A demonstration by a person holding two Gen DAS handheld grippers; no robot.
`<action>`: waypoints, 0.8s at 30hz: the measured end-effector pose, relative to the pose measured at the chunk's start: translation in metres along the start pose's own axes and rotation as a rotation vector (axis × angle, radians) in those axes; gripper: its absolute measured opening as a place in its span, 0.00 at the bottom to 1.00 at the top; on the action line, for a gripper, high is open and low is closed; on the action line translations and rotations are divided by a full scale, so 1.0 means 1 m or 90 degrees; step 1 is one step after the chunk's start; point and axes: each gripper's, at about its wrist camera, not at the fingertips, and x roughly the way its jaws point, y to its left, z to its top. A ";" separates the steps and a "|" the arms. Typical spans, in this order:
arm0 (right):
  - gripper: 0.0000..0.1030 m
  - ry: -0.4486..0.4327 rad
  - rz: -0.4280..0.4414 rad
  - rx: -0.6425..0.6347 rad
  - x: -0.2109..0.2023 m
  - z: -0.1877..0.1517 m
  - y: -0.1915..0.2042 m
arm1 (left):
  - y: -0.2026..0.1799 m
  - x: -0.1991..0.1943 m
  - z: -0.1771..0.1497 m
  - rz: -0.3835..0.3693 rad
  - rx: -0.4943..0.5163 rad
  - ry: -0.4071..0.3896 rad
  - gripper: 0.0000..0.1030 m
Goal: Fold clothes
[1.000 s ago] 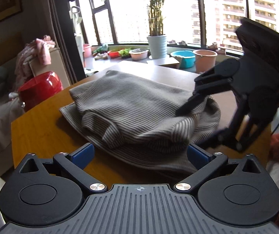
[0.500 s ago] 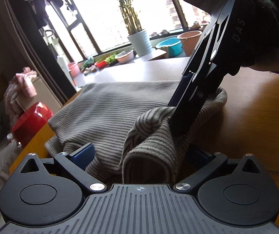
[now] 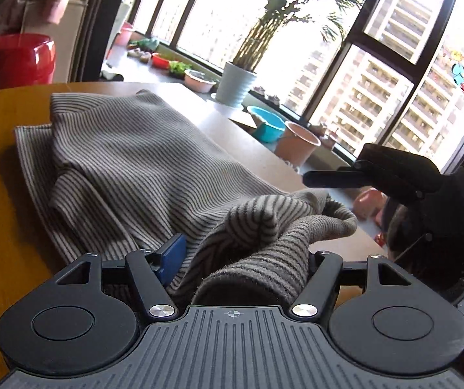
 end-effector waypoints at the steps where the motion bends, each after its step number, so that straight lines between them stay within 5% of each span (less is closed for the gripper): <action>1: 0.62 0.006 0.004 -0.004 0.009 0.001 0.003 | 0.001 0.000 -0.001 0.004 0.000 -0.002 0.65; 2: 0.47 0.017 0.016 0.001 0.017 0.003 0.004 | 0.000 -0.002 -0.001 0.005 0.000 -0.002 0.66; 4: 0.37 0.033 0.046 0.021 0.022 0.004 0.004 | -0.002 -0.011 -0.004 0.011 0.001 0.002 0.71; 8: 0.29 0.054 0.066 0.049 0.016 0.001 0.003 | -0.006 -0.054 -0.011 0.008 0.021 -0.029 0.94; 14: 0.26 0.085 0.137 0.098 -0.011 0.013 -0.007 | 0.022 -0.071 0.022 0.052 -0.087 -0.127 0.91; 17: 0.25 0.092 0.173 0.079 -0.039 0.030 -0.012 | 0.031 -0.041 0.034 0.044 -0.120 -0.109 0.88; 20: 0.24 0.091 0.170 0.059 -0.069 0.059 -0.024 | 0.042 -0.014 0.034 0.027 -0.140 -0.057 0.75; 24: 0.23 0.079 0.156 0.055 -0.083 0.095 -0.055 | 0.061 0.007 0.028 -0.016 -0.177 0.005 0.71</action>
